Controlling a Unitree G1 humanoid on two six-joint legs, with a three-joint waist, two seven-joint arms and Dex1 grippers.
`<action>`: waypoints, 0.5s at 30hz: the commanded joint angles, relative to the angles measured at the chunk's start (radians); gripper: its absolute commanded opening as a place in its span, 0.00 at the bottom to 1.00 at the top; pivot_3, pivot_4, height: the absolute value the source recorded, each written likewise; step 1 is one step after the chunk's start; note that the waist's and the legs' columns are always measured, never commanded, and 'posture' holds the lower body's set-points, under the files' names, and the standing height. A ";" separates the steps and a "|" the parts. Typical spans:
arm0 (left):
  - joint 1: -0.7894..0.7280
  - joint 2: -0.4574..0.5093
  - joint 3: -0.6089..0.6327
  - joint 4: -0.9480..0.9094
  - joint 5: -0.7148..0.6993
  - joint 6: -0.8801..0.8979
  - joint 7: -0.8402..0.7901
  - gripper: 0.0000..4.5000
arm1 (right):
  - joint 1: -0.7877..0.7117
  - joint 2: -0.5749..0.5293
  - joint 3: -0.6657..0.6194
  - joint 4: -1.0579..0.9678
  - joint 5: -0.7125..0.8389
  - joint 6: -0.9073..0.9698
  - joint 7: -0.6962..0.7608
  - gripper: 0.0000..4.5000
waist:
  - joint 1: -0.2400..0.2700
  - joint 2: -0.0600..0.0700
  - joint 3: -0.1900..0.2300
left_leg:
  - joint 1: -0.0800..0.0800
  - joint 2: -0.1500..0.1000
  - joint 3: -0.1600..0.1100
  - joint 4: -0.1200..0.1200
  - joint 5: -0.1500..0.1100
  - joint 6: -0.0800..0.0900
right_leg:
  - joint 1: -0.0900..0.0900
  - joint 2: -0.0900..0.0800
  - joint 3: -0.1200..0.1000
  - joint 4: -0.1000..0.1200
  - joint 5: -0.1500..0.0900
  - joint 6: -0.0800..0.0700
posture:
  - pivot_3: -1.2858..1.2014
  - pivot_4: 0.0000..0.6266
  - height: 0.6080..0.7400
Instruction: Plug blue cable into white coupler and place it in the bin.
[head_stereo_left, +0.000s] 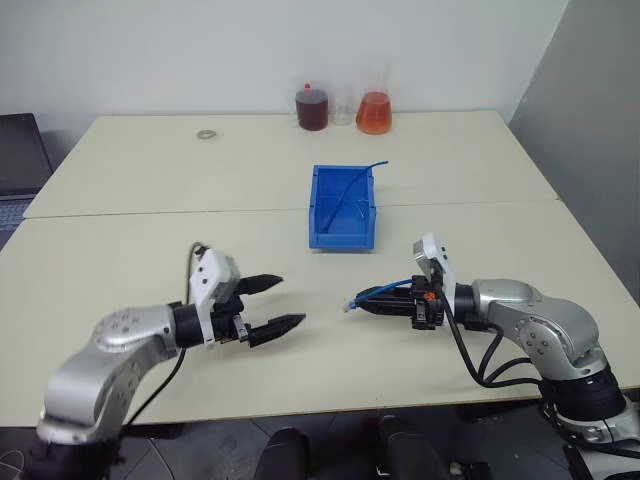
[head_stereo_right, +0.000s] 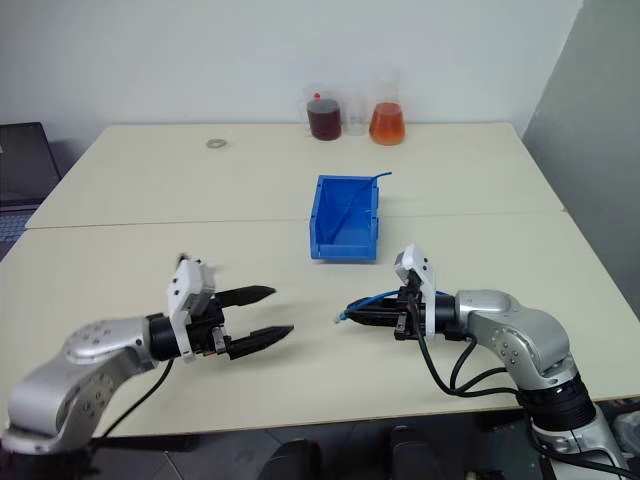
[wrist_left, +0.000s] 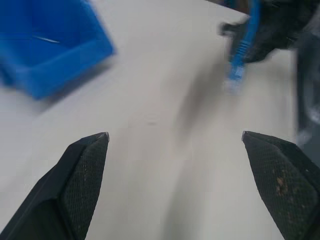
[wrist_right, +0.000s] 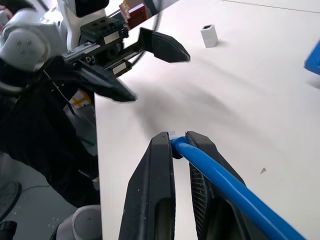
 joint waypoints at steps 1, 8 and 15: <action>0.073 -0.103 0.054 -0.026 0.183 -0.107 0.271 1.00 | 0.000 0.004 -0.003 0.004 -0.020 -0.046 0.017 0.03 | 0.001 0.000 0.000 | 0.000 0.000 0.000 0.000 0.000 0.000 | 0.000 0.000 0.000 0.001 0.000 0.000 | 0.52 0.24 1.00; 0.074 -0.295 0.070 -0.015 0.406 -0.095 0.654 1.00 | -0.017 0.023 0.011 0.020 -0.047 -0.072 0.022 0.03 | 0.003 -0.002 -0.001 | 0.001 0.000 -0.001 0.000 0.000 0.000 | 0.001 0.000 0.000 0.001 0.000 0.000 | 0.52 0.24 1.00; -0.102 -0.418 0.087 0.091 0.478 0.013 0.874 1.00 | -0.041 0.027 0.017 0.016 -0.050 -0.065 0.025 0.03 | 0.006 -0.004 -0.002 | 0.000 -0.001 -0.001 0.001 0.000 0.000 | 0.002 0.000 -0.001 0.001 0.001 0.000 | 0.52 0.24 1.00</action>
